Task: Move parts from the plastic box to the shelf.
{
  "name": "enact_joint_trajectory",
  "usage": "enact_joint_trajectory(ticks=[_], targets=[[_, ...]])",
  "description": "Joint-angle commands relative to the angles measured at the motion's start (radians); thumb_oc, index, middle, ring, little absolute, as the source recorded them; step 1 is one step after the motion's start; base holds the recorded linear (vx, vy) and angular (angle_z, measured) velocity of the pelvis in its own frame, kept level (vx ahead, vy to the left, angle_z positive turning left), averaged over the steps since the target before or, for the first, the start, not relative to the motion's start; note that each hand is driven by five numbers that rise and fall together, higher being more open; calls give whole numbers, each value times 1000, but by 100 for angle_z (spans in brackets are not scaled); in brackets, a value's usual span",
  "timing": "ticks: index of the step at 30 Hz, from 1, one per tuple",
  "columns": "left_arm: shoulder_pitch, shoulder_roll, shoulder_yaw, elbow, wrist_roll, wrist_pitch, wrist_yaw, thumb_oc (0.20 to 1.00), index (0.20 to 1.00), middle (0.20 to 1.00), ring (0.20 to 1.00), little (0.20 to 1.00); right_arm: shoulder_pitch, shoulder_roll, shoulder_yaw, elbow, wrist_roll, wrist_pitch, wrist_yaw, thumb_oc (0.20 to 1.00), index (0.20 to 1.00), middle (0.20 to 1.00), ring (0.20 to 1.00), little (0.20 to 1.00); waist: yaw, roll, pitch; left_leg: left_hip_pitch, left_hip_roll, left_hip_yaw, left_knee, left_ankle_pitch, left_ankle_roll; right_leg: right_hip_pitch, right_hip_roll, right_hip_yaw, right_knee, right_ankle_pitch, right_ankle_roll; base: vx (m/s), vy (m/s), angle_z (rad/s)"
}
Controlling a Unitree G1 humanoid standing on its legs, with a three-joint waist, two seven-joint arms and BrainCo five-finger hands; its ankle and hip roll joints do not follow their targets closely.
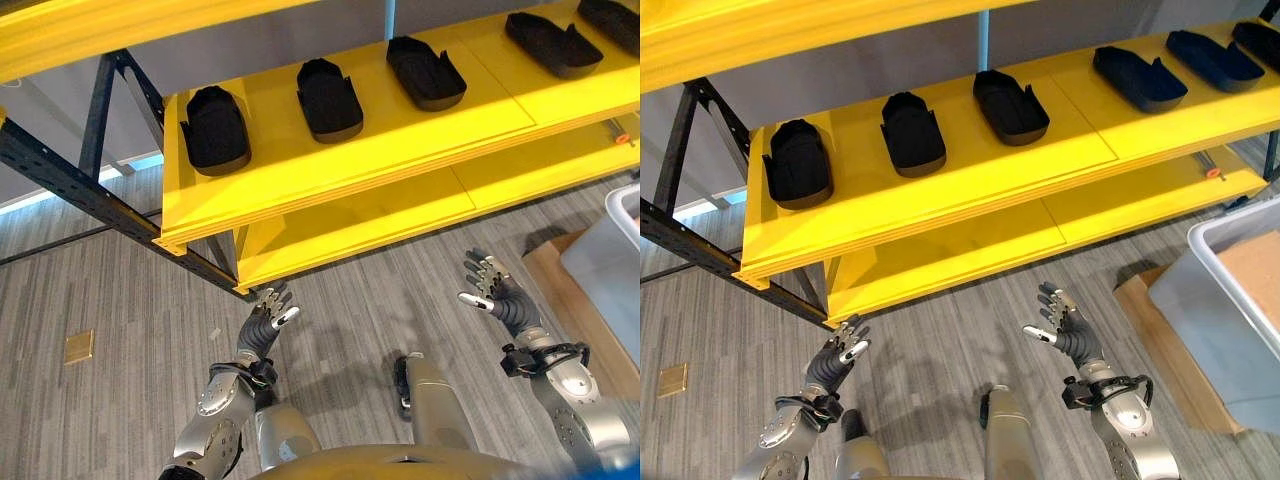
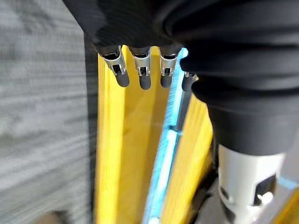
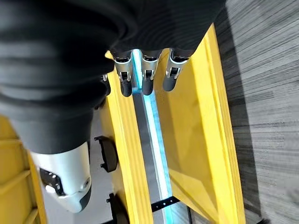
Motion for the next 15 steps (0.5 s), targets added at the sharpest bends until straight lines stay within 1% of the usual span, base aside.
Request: enact_joint_trajectory(ticks=[1,2,3,4,5,6,7,8,9,10,11,12,13,15], targets=[[-3,30,43,-63,-40,-44,-55,1000,1000,1000,1000,1000,-6,3,-22,-57,-24,-72,11,1000,1000,1000,1000,1000,2,-6,-8,-102,-38,-40,92,-122,-132,97,14,30,-157,182,86,40,-228,4],[3,28,49,-67,-41,-45,-65,1000,1000,1000,1000,1000,-3,3,-24,-47,-29,-71,13,1000,1000,1000,1000,1000,5,-8,-11,-109,-51,-45,111,-125,-127,123,14,31,-195,193,84,25,-167,14],[-1,30,46,-60,-41,-49,-65,1000,1000,1000,1000,1000,-5,0,-27,-43,-32,-70,13,1000,1000,1000,1000,1000,12,-12,-5,-123,-72,-68,130,-117,-123,138,11,29,-220,208,83,20,-142,16],[-5,30,45,-56,-41,-49,-62,1000,1000,1000,1000,1000,-3,-3,-31,-36,-32,-68,10,1000,1000,1000,1000,1000,16,-16,-9,-146,-104,-75,142,-119,-117,154,6,24,-264,226,81,15,-115,19],[0,38,50,-63,-38,-47,-66,1000,1000,1000,1000,1000,6,-6,-42,-34,-30,-65,13,1000,1000,1000,1000,1000,12,-27,-7,-170,-158,-69,175,-137,-106,185,-9,8,-308,245,85,17,-128,18],[5,43,51,-64,-35,-43,-74,1000,1000,1000,1000,1000,9,-9,-47,-32,-30,-62,21,1000,1000,1000,1000,1000,8,-37,-6,-173,-206,-42,203,-175,-94,211,-19,0,-351,267,88,4,-98,37],[11,44,54,-65,-36,-40,-81,1000,1000,1000,1000,1000,15,-13,-52,-33,-31,-60,28,1000,1000,1000,1000,1000,5,-45,-11,-165,-248,-9,233,-226,-82,233,-28,-7,-398,292,97,-6,-57,45],[20,45,56,-66,-34,-38,-87,1000,1000,1000,1000,1000,18,-12,-53,-30,-30,-57,33,1000,1000,1000,1000,1000,7,-46,-19,-151,-278,0,233,-252,-76,248,-29,-3,-432,308,103,13,1,30],[30,47,54,-69,-24,-34,-96,1000,1000,1000,1000,1000,26,-10,-57,-31,-29,-54,41,1000,1000,1000,1000,1000,10,-50,-33,-130,-326,6,231,-291,-64,278,-33,1,-486,327,111,39,61,-4],[35,42,50,-66,-24,-26,-103,1000,1000,1000,1000,1000,36,1,-64,-30,-32,-49,46,1000,1000,1000,1000,1000,10,-56,-48,-99,-384,17,233,-337,-51,323,-41,1,-554,349,122,30,55,-42],[35,42,50,-65,-24,-26,-103,1000,1000,1000,1000,1000,36,1,-64,-30,-32,-49,46,1000,1000,1000,1000,1000,9,-56,-50,-101,-385,17,230,-333,-50,321,-41,0,-556,352,122,27,78,-46],[37,37,48,-65,-31,-20,-105,1000,1000,1000,1000,1000,37,9,-66,-26,-32,-46,45,1000,1000,1000,1000,1000,5,-54,-63,-73,-401,26,211,-341,-44,332,-43,-4,-582,361,129,62,200,-50],[41,24,41,-50,-15,-19,-110,1000,1000,1000,1000,1000,45,32,-66,0,-37,-35,40,1000,1000,1000,1000,1000,-10,-44,-101,-20,-404,38,119,-311,-41,360,-57,-3,-642,387,139,73,255,-10],[44,20,43,-50,-14,-16,-105,1000,1000,1000,1000,1000,48,47,-63,2,-27,-30,42,1000,1000,1000,1000,1000,-12,-46,-120,7,-415,37,73,-300,-37,375,-65,6,-680,407,145,60,207,31]])
